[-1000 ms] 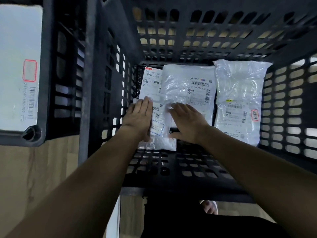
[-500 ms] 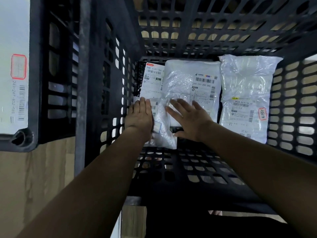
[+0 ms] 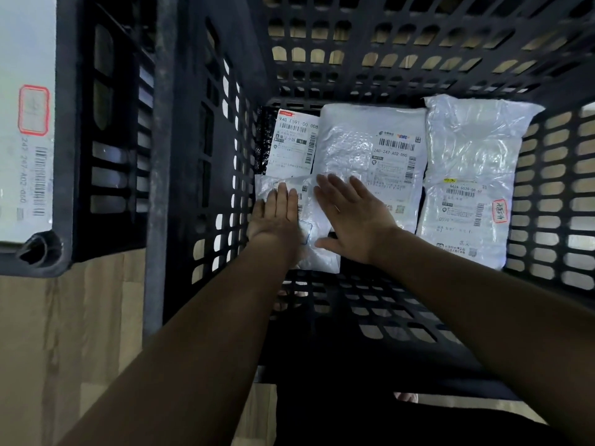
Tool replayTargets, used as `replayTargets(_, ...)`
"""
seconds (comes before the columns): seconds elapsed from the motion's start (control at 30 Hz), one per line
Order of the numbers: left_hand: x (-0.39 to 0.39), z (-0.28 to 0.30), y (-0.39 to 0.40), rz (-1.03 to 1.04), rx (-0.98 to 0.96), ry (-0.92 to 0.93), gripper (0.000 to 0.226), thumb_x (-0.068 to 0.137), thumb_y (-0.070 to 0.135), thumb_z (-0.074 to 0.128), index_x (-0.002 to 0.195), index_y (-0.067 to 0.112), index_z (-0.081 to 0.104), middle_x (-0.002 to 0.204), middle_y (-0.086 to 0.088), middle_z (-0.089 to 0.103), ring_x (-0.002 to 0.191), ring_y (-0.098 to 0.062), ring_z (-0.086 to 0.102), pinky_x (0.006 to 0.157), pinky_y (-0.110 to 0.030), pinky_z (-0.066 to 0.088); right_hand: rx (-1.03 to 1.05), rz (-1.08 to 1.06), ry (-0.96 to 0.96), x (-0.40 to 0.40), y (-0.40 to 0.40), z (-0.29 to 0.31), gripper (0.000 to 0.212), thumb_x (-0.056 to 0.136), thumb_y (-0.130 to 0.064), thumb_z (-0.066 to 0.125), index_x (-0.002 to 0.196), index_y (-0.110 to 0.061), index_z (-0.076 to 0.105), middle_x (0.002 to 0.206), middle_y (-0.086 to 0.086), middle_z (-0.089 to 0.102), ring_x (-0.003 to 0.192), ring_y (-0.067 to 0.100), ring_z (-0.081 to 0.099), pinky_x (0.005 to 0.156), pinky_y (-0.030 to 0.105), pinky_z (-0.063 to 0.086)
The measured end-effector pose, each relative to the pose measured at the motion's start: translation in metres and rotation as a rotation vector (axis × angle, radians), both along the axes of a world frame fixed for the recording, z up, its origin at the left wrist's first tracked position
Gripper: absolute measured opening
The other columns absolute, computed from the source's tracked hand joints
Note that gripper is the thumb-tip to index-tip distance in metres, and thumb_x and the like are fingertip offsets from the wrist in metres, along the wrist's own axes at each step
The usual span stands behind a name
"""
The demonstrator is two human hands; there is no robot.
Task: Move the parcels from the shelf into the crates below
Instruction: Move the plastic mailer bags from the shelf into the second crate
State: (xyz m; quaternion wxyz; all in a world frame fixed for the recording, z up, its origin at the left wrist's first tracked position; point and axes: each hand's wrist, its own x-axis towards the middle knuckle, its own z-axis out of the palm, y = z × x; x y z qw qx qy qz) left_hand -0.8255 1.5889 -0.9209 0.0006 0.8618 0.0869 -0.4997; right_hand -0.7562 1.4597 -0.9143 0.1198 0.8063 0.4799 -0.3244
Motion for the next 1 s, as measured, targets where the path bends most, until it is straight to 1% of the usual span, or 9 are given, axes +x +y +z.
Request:
replayTargets(0.1,0.001,-0.009,0.0,0.001,0.031,0.042,0.095,0.095,0.057,0.034,0.138,0.006,-0.034,0.149,-0.012,-0.036,0.141,-0.026,-0.025,0.114,-0.046,-0.008,-0.054,0.019,-0.061,-0.002,0.01,-0.01,0.087,0.096,-0.057,0.032,0.15,-0.004,-0.011,0.159,0.011,-0.016,0.146,0.024,-0.015,0.115,0.04,-0.014)
replayTargets(0.2,0.006,-0.011,-0.001,0.018,0.055,0.06,0.078,0.1,0.048,0.021,0.14,0.007,-0.031,0.15,-0.01,-0.034,0.142,-0.024,-0.024,0.114,-0.047,-0.007,-0.058,-0.002,-0.086,-0.006,0.019,-0.015,0.087,0.096,-0.052,0.041,0.15,-0.002,-0.006,0.16,0.011,-0.009,0.147,0.024,-0.01,0.115,0.039,-0.013)
replayTargets(0.27,0.008,-0.006,-0.001,0.011,0.055,0.078,0.078,0.1,0.046,0.025,0.142,0.008,-0.029,0.151,-0.009,-0.033,0.142,-0.024,-0.023,0.114,-0.047,-0.006,-0.055,-0.029,-0.076,-0.007,0.023,-0.013,0.086,0.095,-0.047,0.046,0.151,-0.003,-0.004,0.16,0.01,-0.006,0.147,0.023,-0.009,0.116,0.038,-0.011)
replayTargets(0.37,0.006,0.008,0.003,0.02,0.031,0.097,0.097,0.094,0.048,0.045,0.142,0.008,-0.029,0.15,-0.01,-0.034,0.142,-0.025,-0.023,0.115,-0.047,-0.006,-0.056,-0.068,-0.053,-0.009,0.02,-0.003,0.087,0.095,-0.041,0.05,0.15,-0.003,-0.007,0.16,0.008,-0.009,0.147,0.021,-0.011,0.116,0.037,-0.01)
replayTargets(0.43,0.0,0.019,0.005,0.048,0.009,0.107,0.102,0.091,0.044,0.053,0.143,0.006,-0.027,0.15,-0.012,-0.033,0.142,-0.027,-0.022,0.116,-0.048,-0.006,-0.058,-0.079,-0.055,-0.012,0.013,0.004,0.09,0.096,-0.039,0.05,0.149,-0.002,-0.012,0.159,0.009,-0.013,0.147,0.021,-0.011,0.116,0.036,-0.01)
replayTargets(0.6,-0.019,0.038,-0.004,0.104,-0.084,0.178,0.093,0.093,0.046,0.048,0.147,0.01,-0.019,0.153,-0.01,-0.029,0.144,-0.026,-0.017,0.117,-0.047,-0.002,-0.088,0.083,-0.047,-0.024,-0.01,0.015,0.077,0.102,-0.041,0.031,0.147,-0.007,-0.021,0.155,0.012,-0.027,0.145,0.025,-0.018,0.115,0.039,-0.012)
replayTargets(0.73,-0.021,0.03,-0.005,0.083,-0.099,0.253,0.089,0.095,0.044,0.045,0.147,0.013,-0.019,0.152,-0.008,-0.03,0.144,-0.024,-0.016,0.117,-0.047,-0.003,-0.098,0.172,0.036,-0.025,-0.01,0.006,0.075,0.101,-0.042,0.035,0.151,-0.011,-0.012,0.157,0.011,-0.022,0.146,0.024,-0.015,0.116,0.038,-0.011)
replayTargets(0.93,-0.009,0.016,-0.002,0.038,-0.059,0.352,0.086,0.096,0.049,0.04,0.147,0.013,-0.019,0.153,-0.009,-0.028,0.144,-0.023,-0.016,0.116,-0.044,-0.006,-0.136,0.2,0.006,-0.026,0.003,-0.014,0.073,0.101,-0.043,0.035,0.152,-0.011,-0.005,0.159,0.01,-0.016,0.147,0.023,-0.009,0.117,0.039,-0.008)
replayTargets(1.0,-0.01,0.021,-0.005,0.027,-0.045,0.321,0.085,0.096,0.046,0.042,0.149,0.011,-0.015,0.155,-0.012,-0.022,0.145,-0.026,-0.012,0.116,-0.045,-0.003,-0.167,0.195,0.02,-0.025,0.004,-0.008,0.073,0.1,-0.039,0.038,0.152,-0.012,-0.005,0.159,0.009,-0.015,0.147,0.022,-0.008,0.117,0.041,-0.007)
